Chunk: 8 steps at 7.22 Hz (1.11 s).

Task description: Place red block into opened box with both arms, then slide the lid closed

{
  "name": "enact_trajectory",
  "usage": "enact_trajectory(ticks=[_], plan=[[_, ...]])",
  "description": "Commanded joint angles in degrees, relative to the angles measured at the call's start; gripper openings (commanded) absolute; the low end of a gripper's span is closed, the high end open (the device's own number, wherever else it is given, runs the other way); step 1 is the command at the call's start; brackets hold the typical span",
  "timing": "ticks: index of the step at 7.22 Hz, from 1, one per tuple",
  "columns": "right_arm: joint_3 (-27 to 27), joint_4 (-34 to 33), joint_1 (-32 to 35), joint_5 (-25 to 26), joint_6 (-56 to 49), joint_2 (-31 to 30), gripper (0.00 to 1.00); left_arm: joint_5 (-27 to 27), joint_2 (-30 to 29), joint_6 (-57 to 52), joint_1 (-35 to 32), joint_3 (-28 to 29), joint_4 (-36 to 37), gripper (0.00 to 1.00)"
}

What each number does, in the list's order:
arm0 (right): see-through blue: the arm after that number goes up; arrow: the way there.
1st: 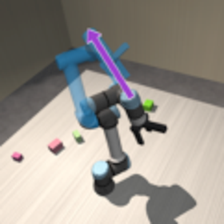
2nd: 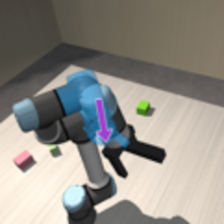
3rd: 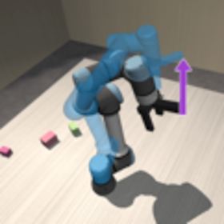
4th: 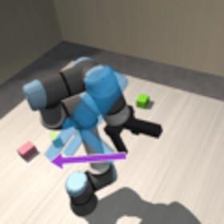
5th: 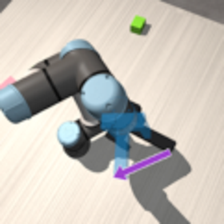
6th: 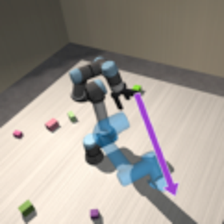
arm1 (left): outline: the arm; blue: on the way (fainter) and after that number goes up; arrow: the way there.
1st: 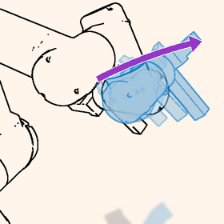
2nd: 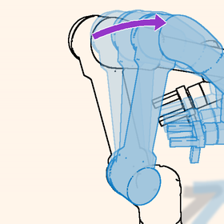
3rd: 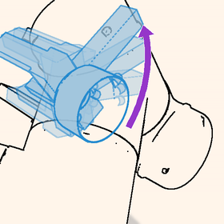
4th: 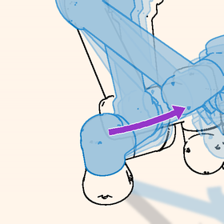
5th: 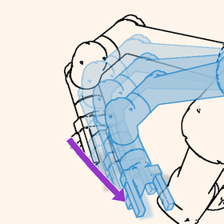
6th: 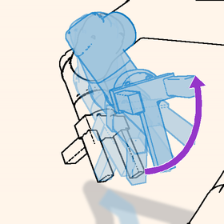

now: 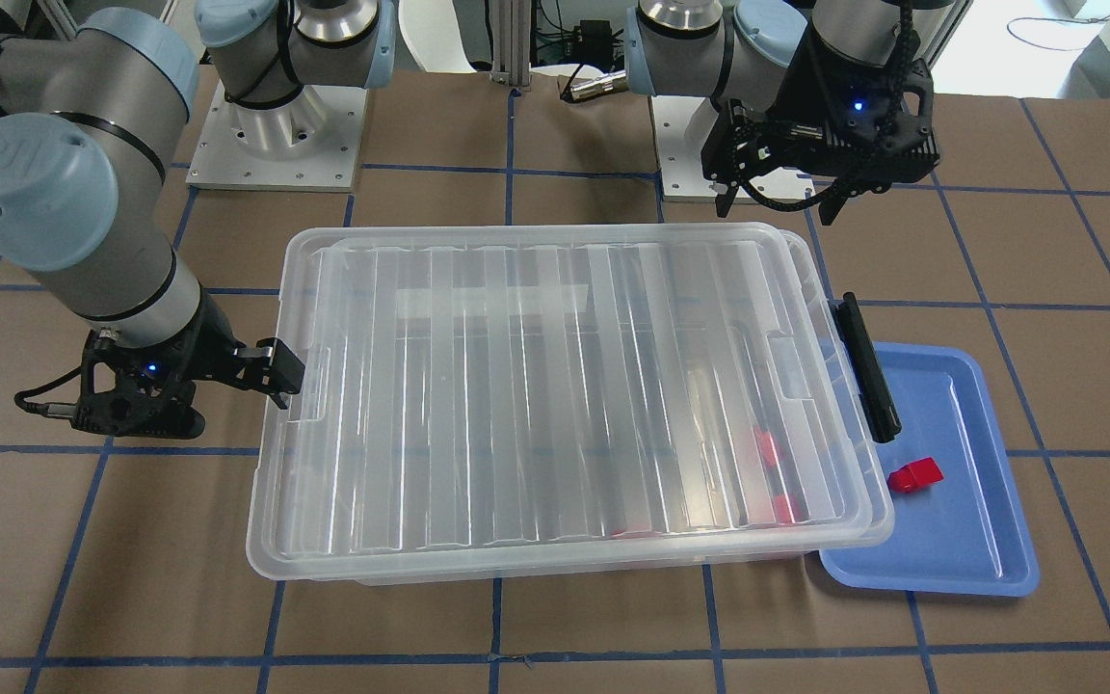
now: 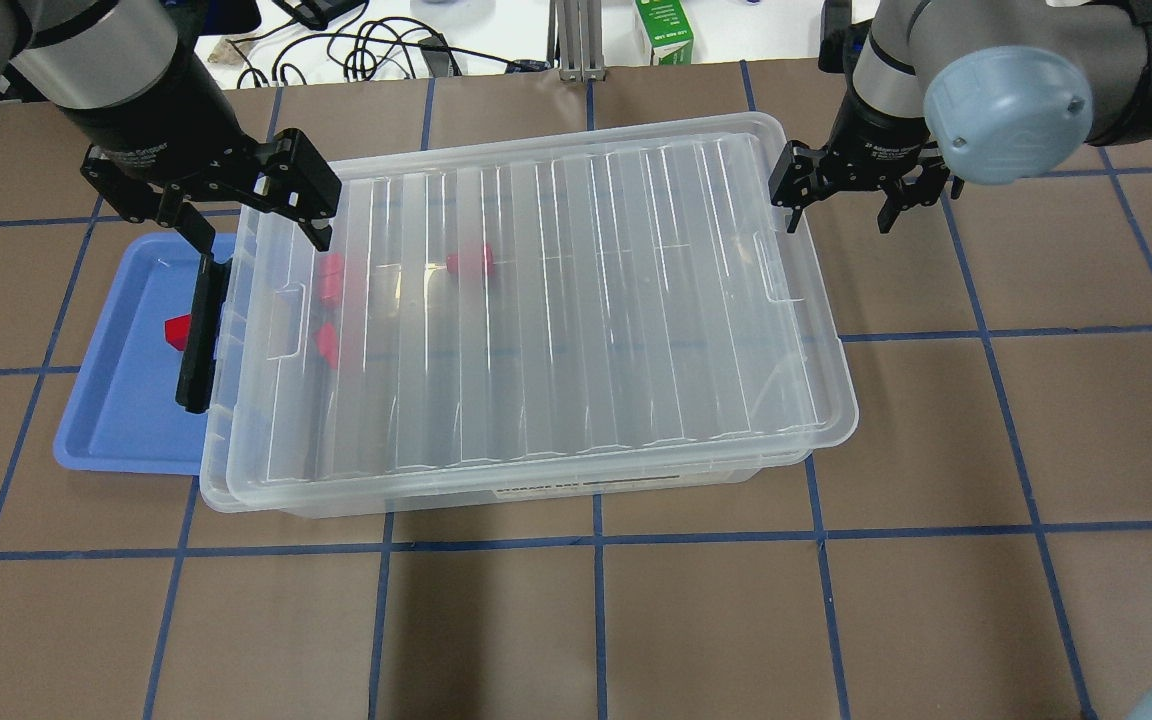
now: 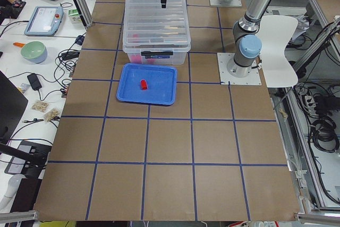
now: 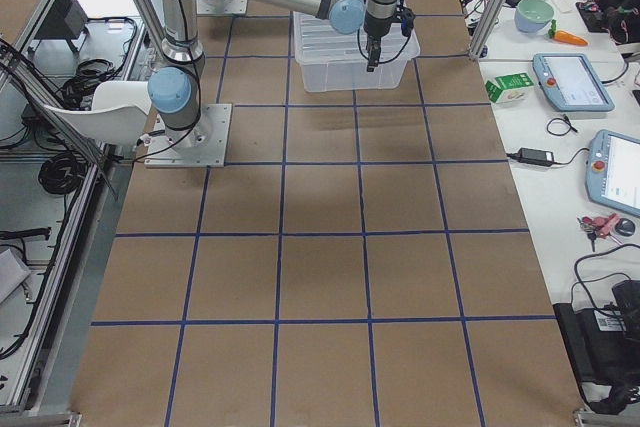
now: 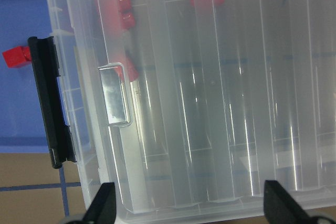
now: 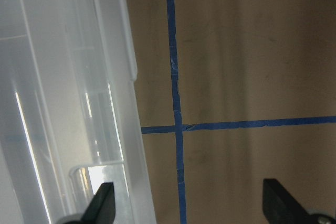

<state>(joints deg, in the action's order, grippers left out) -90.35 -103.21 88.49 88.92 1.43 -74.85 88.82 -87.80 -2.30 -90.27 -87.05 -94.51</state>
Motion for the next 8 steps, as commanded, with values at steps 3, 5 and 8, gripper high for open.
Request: enact_trajectory(ticks=[3, 5, 8], plan=[[0.0, -0.24, -0.07, -0.07, -0.46, 1.72, 1.0, 0.3, 0.34, -0.69, 0.1, -0.22, 0.02, 1.0], [0.09, -0.68, -0.42, 0.02, -4.76, 2.42, 1.0, 0.22, 0.69, -0.69, 0.1, -0.75, 0.11, 1.0], [0.26, -0.77, -1.38, 0.81, -6.96, 2.34, 1.0, 0.22, 0.78, -0.87, 0.1, -0.66, 0.11, 1.0]])
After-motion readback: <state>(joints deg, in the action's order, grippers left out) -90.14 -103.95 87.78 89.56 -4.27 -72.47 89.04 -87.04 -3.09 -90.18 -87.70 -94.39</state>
